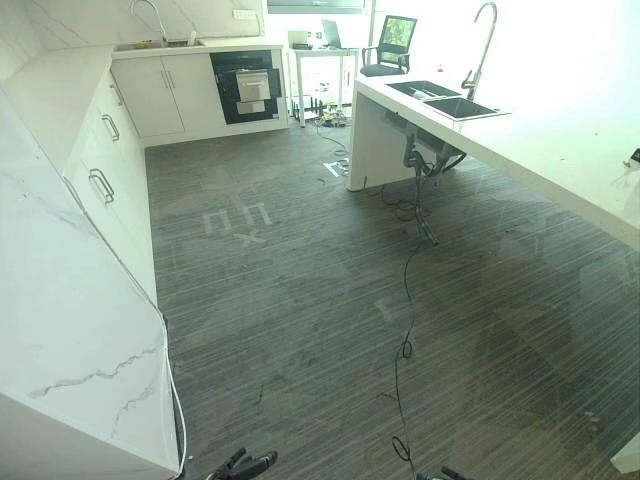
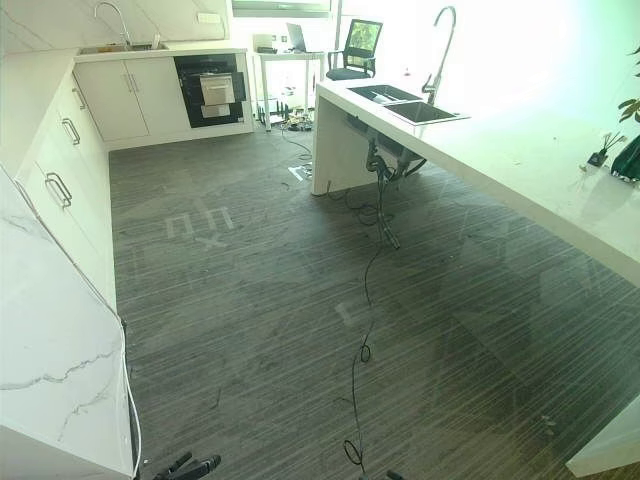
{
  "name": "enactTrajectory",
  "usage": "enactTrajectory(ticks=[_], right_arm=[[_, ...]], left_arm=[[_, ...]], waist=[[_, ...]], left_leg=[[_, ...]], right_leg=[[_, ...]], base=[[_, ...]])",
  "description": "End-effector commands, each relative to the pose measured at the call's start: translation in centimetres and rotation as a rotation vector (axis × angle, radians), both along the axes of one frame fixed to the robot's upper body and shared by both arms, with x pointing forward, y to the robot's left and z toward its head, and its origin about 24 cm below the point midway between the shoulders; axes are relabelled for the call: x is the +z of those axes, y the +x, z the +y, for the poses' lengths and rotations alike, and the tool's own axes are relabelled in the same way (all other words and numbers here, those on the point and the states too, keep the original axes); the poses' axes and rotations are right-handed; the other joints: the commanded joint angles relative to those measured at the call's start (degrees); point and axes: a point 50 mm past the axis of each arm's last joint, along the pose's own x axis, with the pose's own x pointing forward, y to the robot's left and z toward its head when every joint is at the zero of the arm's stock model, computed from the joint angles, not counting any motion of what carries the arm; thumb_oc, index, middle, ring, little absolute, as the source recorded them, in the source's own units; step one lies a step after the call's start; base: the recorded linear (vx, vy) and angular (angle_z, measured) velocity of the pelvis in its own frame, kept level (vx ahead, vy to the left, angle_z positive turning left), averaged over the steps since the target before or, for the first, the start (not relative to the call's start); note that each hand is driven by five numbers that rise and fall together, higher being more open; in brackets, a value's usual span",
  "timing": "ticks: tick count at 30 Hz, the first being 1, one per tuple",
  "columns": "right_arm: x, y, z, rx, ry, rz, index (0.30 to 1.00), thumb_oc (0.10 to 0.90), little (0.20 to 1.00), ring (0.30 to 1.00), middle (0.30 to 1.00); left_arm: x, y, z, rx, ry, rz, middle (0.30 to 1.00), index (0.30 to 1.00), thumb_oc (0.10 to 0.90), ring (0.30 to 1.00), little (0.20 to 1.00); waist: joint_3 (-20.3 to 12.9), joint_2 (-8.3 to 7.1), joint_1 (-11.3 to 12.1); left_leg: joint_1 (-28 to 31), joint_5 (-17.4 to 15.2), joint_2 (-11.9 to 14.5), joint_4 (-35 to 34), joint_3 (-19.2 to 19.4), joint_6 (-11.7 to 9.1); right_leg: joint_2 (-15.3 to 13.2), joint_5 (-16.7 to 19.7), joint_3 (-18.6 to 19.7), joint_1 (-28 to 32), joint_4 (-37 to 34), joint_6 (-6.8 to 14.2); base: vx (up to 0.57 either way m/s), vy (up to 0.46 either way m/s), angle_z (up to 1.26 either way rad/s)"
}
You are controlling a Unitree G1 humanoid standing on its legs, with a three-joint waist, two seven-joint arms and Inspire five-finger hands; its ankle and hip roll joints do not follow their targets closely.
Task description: Place the dishes in the dishwasher.
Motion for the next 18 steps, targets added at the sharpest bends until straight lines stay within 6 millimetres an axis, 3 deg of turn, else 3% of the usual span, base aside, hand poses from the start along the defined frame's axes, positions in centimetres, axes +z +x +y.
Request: enactTrajectory(ticks=[1, 7, 18], right_arm=[[0.9, 2.5, -1.7, -0.017, -0.029, -0.092, 0.9, 0.8, 0.9, 0.9, 0.9], [1.0, 2.7, -1.7, -0.006, -0.038, -0.102, 0.9, 0.8, 0.9, 0.9, 0.9], [2.5, 6.3, -1.8, 0.013, -0.048, -0.299, 0.9, 0.8, 0.9, 0.9, 0.9]], left_arm=[[0.9, 2.7, 0.4, -0.015, 0.021, -0.128, 0.9, 0.9, 0.8, 0.9, 0.9], [0.9, 2.8, 0.4, -0.012, 0.023, -0.127, 0.9, 0.9, 0.8, 0.9, 0.9], [1.1, 2.8, 0.7, -0.063, 0.057, -0.119, 0.9, 0.9, 0.8, 0.9, 0.9]], waist=[[0.77, 0.97, 0.47], [0.76, 1.03, 0.63], [0.85, 1.29, 0.77]], left_leg=[[4.21, -7.01, 4.57, -2.85, 3.42, -5.0], [4.19, -6.97, 4.53, -2.85, 3.33, -5.07], [4.05, -6.81, 4.55, -2.85, 3.08, -5.29]], right_leg=[[-0.14, -6.69, -1.84, 0.44, 0.71, 3.83], [-0.12, -6.74, -1.91, 0.48, 0.71, 3.78], [-0.14, -6.88, -2.11, 0.45, 0.71, 3.6]], base=[[0.0, 0.0, 0.0], [0.0, 0.0, 0.0], [0.0, 0.0, 0.0]])
